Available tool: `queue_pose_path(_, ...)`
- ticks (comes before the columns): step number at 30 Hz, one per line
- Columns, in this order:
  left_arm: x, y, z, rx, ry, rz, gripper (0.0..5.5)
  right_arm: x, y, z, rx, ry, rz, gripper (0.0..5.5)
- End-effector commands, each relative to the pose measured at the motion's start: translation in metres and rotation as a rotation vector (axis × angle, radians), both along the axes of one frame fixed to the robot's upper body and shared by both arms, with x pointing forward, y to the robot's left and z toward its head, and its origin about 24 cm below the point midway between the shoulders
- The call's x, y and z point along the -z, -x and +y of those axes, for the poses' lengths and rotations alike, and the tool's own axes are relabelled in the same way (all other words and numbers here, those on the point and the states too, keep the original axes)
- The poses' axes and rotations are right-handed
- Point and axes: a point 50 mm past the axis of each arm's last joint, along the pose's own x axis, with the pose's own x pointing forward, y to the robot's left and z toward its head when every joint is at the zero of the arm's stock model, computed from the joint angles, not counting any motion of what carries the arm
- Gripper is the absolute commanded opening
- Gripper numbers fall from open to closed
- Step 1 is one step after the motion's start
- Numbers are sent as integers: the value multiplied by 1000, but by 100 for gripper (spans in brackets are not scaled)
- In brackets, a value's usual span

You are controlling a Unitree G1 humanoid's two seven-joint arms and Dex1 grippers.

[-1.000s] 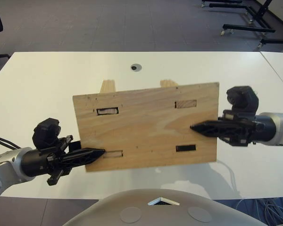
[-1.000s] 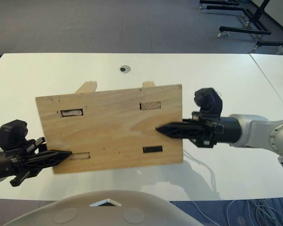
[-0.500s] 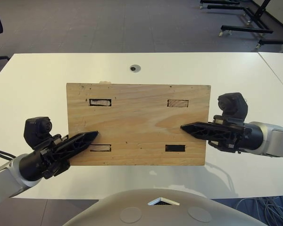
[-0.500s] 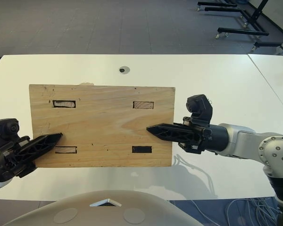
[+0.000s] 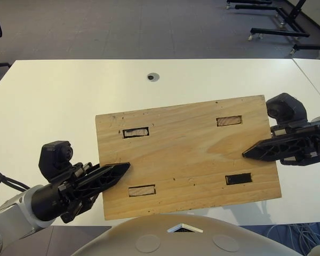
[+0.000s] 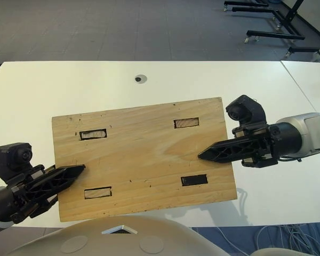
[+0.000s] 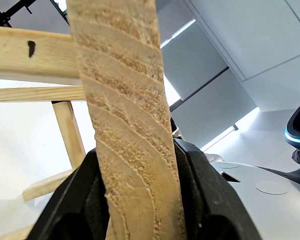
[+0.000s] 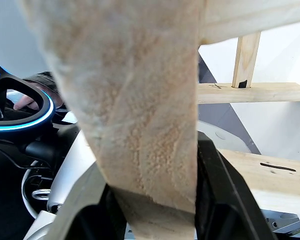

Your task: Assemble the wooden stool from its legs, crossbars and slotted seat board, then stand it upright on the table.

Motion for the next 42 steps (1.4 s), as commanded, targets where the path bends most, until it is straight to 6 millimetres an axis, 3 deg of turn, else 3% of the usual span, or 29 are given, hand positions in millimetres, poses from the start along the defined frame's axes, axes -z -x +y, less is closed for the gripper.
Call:
queue_pose_path(1, -9, -2, 3, -23, 127, -56, 168, 24, -4, -7, 62, -14, 133, 139)
queue_pose_path(5, -6, -12, 12, -119, 151, -70, 168, 38, -10, -2, 103, -20, 118, 139)
queue_pose_path(7, -5, -17, 17, -174, 144, -65, 168, 39, -13, 0, 112, -41, 96, 192)
queue_pose_path(13, -3, -22, 16, -206, 148, -56, 270, 26, -14, 2, 68, -108, 75, 301)
queue_pose_path(22, -1, -22, 16, -217, 139, -43, 282, 10, -8, -1, -12, -139, 134, 301)
queue_pose_path(28, 1, -21, 17, -227, 137, -38, 286, 12, -8, -1, -12, -124, 146, 284)
queue_pose_path(31, 1, -23, 22, -252, 132, -49, 286, 27, -17, 17, 98, -164, -74, 236)
queue_pose_path(34, 2, -22, 22, -249, 129, -49, 286, 35, -13, 35, 230, -213, -223, 201)
queue_pose_path(42, 5, -23, 22, -247, 125, -42, 286, 38, 0, 77, 548, -301, -330, 142)
